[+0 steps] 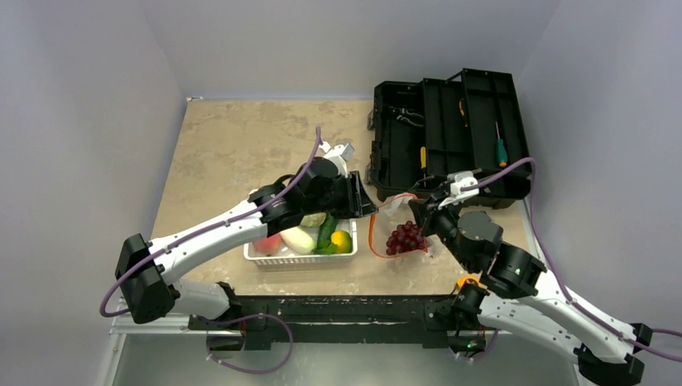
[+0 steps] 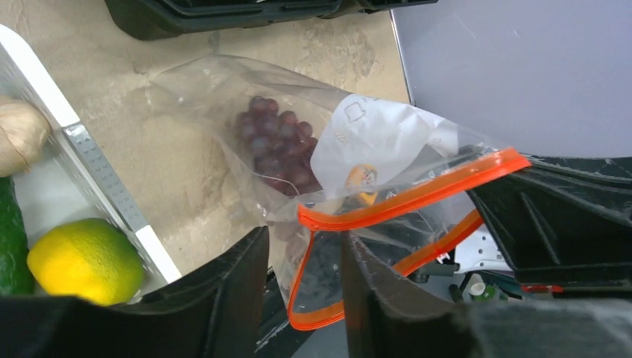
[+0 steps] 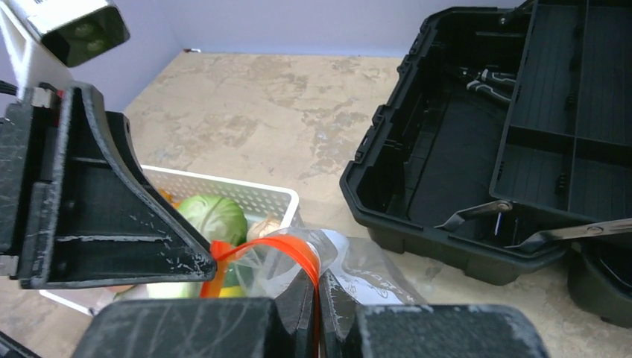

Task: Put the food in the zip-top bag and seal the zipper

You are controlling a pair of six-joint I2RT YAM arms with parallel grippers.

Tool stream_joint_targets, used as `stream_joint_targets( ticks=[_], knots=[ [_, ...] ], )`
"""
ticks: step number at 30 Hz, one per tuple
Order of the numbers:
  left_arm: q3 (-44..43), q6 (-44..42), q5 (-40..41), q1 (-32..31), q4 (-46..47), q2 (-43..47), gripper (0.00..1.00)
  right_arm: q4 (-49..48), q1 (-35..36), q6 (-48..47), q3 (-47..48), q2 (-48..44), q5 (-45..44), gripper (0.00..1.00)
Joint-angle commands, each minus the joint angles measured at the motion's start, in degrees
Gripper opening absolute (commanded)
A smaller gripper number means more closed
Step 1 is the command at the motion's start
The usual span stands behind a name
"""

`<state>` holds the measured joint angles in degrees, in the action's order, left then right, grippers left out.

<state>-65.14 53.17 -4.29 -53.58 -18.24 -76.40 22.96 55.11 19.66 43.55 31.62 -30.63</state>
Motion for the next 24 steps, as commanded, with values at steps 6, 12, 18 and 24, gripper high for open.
stream_joint_targets(
  ticks=[6,12,18,24],
  knots=[
    [6.99,4.82,1.18,-7.77,6.63,0.19,0.66,-6.28,0.01,0.52,-2.57,3.79,1.36,0.0],
    [10.11,7.71,6.92,-13.26,7.93,1.09,0.58,-6.31,0.02,-0.47,-2.62,3.42,1.64,0.0],
    [9.95,6.81,9.7,-13.92,8.23,1.21,0.29,-5.08,0.0,-0.53,-2.19,2.0,0.0,0.0],
    [1.93,3.63,5.46,-11.1,8.05,0.42,0.01,-3.11,0.0,0.01,-1.49,-0.13,-2.96,0.0]
  ],
)
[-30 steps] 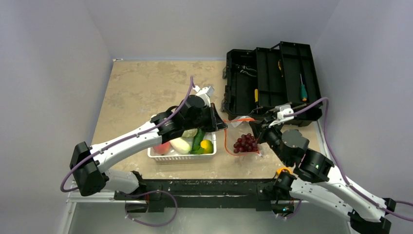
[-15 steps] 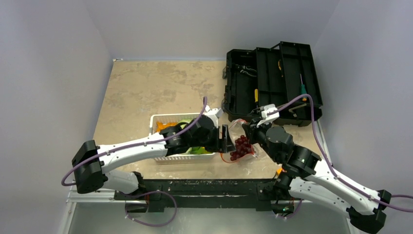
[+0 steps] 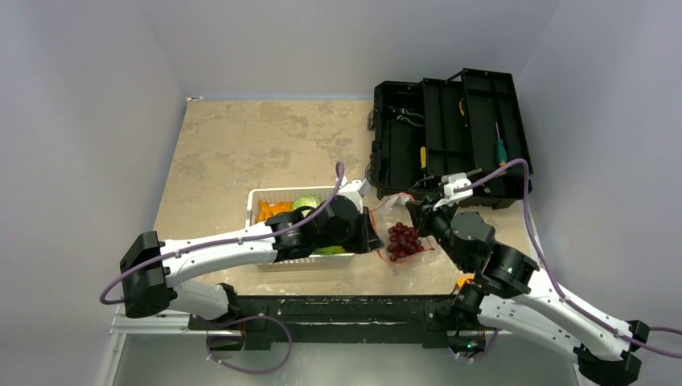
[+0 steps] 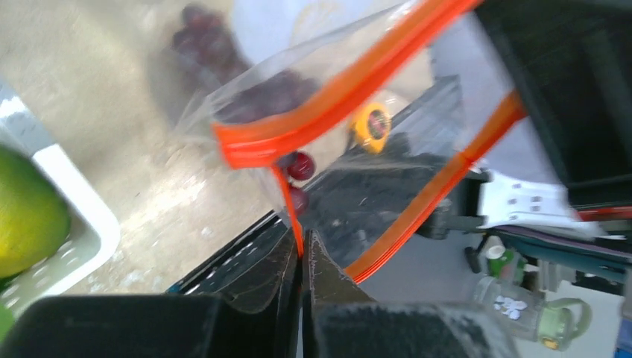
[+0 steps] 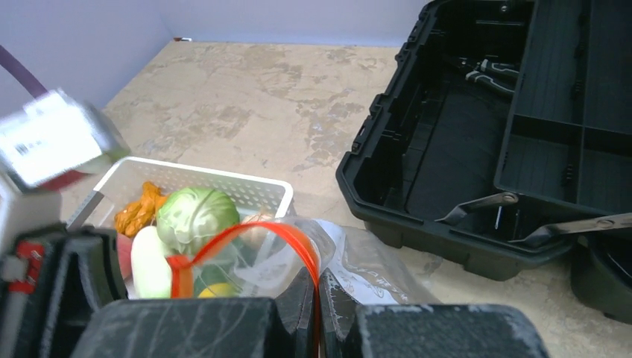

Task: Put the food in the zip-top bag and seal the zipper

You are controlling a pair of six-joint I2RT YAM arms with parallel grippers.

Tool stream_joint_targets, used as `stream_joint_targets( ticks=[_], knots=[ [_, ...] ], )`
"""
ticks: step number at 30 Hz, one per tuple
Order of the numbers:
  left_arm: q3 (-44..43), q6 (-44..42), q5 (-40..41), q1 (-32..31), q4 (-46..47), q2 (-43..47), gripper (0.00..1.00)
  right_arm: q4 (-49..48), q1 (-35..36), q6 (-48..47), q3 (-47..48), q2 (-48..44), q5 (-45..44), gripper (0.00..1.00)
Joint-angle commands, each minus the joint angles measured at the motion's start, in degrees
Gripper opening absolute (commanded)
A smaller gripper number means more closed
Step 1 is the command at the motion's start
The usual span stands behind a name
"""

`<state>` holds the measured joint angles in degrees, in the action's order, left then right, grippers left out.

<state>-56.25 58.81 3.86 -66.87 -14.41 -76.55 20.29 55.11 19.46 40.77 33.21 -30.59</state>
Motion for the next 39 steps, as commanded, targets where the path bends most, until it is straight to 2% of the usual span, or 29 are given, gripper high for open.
stream_joint_targets(
  ticks=[1,3,5,8,12,17,21,29,32,34,37,39],
  knots=[
    [-7.63,-0.87,-6.68,3.48,6.9,0.12,0.0,0.78,-0.05,0.83,2.11,-1.96,-4.32,0.0],
    [-8.68,2.26,-14.03,6.65,11.51,-0.65,0.0,2.06,-0.01,0.63,3.7,-2.8,-5.5,0.0],
    [-8.21,4.4,-16.92,8.89,15.99,-0.06,0.0,3.02,0.03,-0.35,5.46,-4.24,-5.28,0.0],
    [-7.28,4.24,-12.14,9.27,13.5,1.26,0.0,4.74,-0.01,-1.13,7.92,-5.93,-5.62,0.0],
    [-8.71,4.3,-18.05,7.57,11.08,-3.39,0.0,3.41,0.0,-0.8,6.83,-7.21,-4.47,0.0],
    [-3.15,3.75,-10.8,7.87,9.88,0.37,0.0,2.59,0.0,0.18,4.6,-4.77,-1.72,0.0],
    [-4.85,1.38,-13.73,8.51,4.65,-1.82,0.0,-1.39,0.0,0.97,0.99,-2.77,0.89,0.0],
    [-1.7,-0.05,-11.68,8.42,3.59,1.78,0.0,-3.37,0.04,0.94,-1.43,-0.39,0.85,0.0],
    [-4.78,-1.28,-13.15,8.09,3.84,4.0,0.0,-1.35,-0.01,0.71,0.66,-0.81,0.48,0.0],
    [-10.84,-3.51,-13.29,4.06,6.02,5.39,0.0,3.22,0.0,1.3,6.23,-1.16,-1.37,0.0],
    [-21.29,-9.16,-6.21,0.08,-2.66,5.55,0.0,4.1,0.0,2.28,9.08,-4.48,-0.8,0.0],
    [-18.52,-6.55,-4.09,2.76,-4.43,6.23,0.0,0.96,0.0,1.6,7.01,-6.57,-2.83,0.0]
  ],
)
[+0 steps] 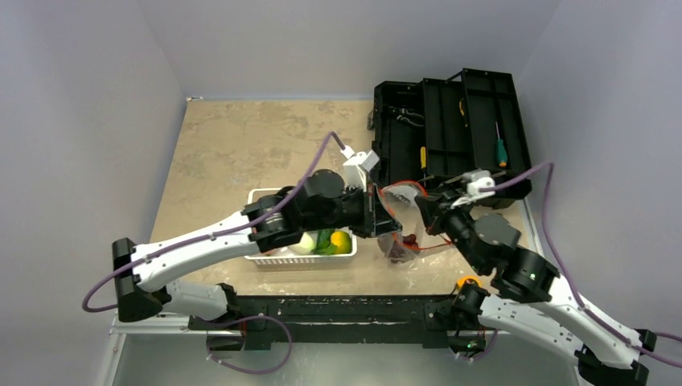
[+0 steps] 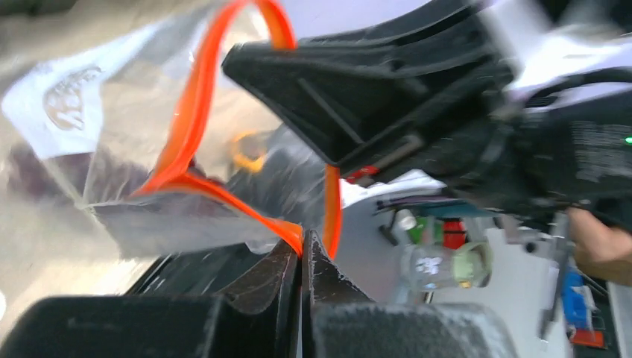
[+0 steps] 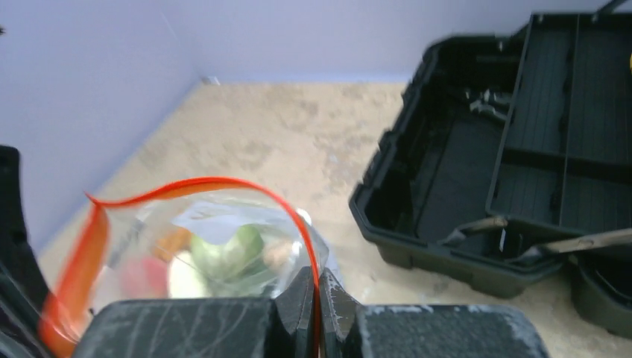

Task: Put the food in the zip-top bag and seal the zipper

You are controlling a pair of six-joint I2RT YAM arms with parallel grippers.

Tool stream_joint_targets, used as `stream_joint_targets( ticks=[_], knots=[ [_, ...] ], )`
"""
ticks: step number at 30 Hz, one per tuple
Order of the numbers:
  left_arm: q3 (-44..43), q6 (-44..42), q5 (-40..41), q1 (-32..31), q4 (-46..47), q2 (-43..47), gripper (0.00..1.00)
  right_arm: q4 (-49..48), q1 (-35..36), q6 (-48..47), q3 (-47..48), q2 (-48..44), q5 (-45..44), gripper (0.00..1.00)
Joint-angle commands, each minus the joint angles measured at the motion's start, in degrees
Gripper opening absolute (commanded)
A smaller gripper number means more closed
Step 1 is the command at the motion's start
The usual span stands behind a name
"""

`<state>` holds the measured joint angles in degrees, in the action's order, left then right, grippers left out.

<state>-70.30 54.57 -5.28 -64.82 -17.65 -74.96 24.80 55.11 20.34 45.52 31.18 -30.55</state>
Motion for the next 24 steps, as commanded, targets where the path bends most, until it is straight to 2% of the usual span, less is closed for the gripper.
stream_joint_targets(
  ticks=[1,3,7,13,20,22,24],
  knots=[
    [-0.86,0.66,4.35,3.45,0.31,4.5,0.0,-4.65,0.01,0.49,0.95,-4.74,-3.43,0.0],
    [4.53,4.48,-3.24,7.33,5.04,2.36,0.0,-5.27,-0.02,0.02,-0.54,-2.66,-3.17,0.0],
    [8.55,5.36,-1.12,5.65,6.51,2.9,0.0,0.13,0.01,1.68,1.3,0.86,-5.16,0.0],
    [4.78,2.34,-1.88,5.31,3.06,0.35,0.0,-3.21,0.03,-1.51,0.56,-4.34,-7.36,0.0],
    [3.63,-0.05,-1.67,5.59,0.25,-2.41,0.0,-2.68,0.0,1.37,-1.32,-0.51,-3.71,0.0],
    [3.45,-0.87,-1.31,5.87,-1.57,-2.26,0.14,-3.84,0.0,2.5,-2.93,-0.35,-1.41,0.0],
    [4.5,-2.22,0.06,5.97,-2.46,-0.44,0.32,-4.86,-0.02,2.94,-4.37,-0.48,-0.11,0.0]
  ],
)
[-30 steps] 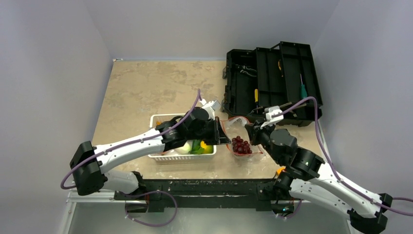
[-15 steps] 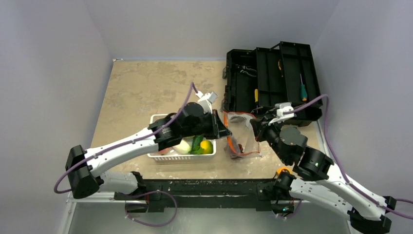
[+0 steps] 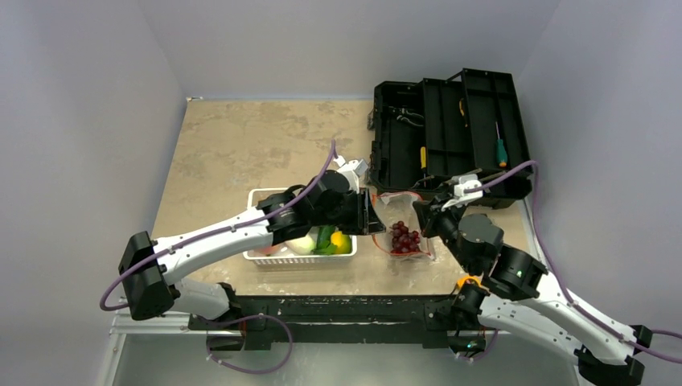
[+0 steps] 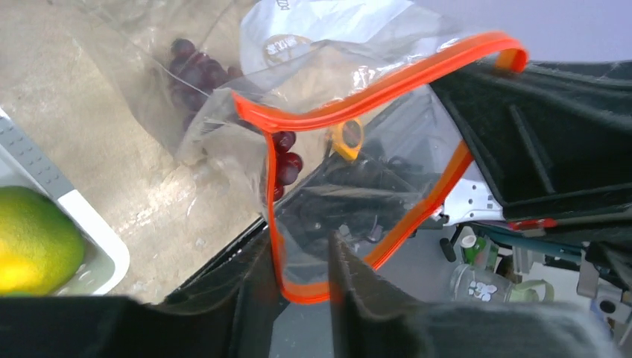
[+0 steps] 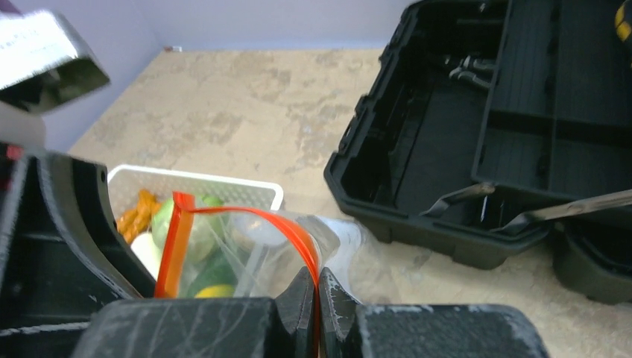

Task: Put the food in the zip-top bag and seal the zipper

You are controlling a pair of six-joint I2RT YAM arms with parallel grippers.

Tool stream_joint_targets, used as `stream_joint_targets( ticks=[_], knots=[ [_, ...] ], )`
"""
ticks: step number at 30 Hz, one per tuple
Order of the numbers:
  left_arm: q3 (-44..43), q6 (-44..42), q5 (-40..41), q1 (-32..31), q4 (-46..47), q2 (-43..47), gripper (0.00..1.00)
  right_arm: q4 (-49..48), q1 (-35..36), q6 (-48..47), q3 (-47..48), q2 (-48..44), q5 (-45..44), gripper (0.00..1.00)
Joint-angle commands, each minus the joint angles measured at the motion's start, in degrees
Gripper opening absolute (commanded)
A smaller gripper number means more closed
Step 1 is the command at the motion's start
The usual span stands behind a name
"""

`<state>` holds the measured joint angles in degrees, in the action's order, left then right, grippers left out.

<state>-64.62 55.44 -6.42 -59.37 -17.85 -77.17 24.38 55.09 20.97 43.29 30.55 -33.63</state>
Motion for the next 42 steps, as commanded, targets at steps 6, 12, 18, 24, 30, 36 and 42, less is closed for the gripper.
stream_joint_targets(
  ticks=[6,12,18,24,30,36,42],
  knots=[
    [3.61,-6.81,6.2,0.6,-5.99,12.24,0.6,-6.01,0.02,0.63,-4.08,-0.77,2.78,0.0],
    [7.22,-8.3,15.69,0.79,-15.73,23.33,0.87,-7.59,0.07,-0.02,-5.54,-1.35,3.35,0.0],
    [8.37,-2.87,27.87,2.35,-27.69,27.49,0.86,-8.05,0.02,0.03,-5.98,-0.93,3.22,0.0],
    [7.89,9.52,37.32,2.64,-36.72,24.68,0.88,-7.53,0.07,-0.01,-5.69,-0.27,3.35,0.0],
    [6.54,17.59,38.1,3.29,-40.01,18.38,0.86,-7.46,0.02,0.3,-6.14,-0.66,3.45,0.0],
    [7.24,22.09,34.93,6.23,-37.21,12.44,0.71,-8.19,0.01,-0.25,-6.32,0.14,3.82,0.0],
    [6.69,24.16,24.61,13.31,-34.58,5.26,0.56,-8.1,0.04,-0.04,-6.65,0.18,3.74,0.0]
  ],
)
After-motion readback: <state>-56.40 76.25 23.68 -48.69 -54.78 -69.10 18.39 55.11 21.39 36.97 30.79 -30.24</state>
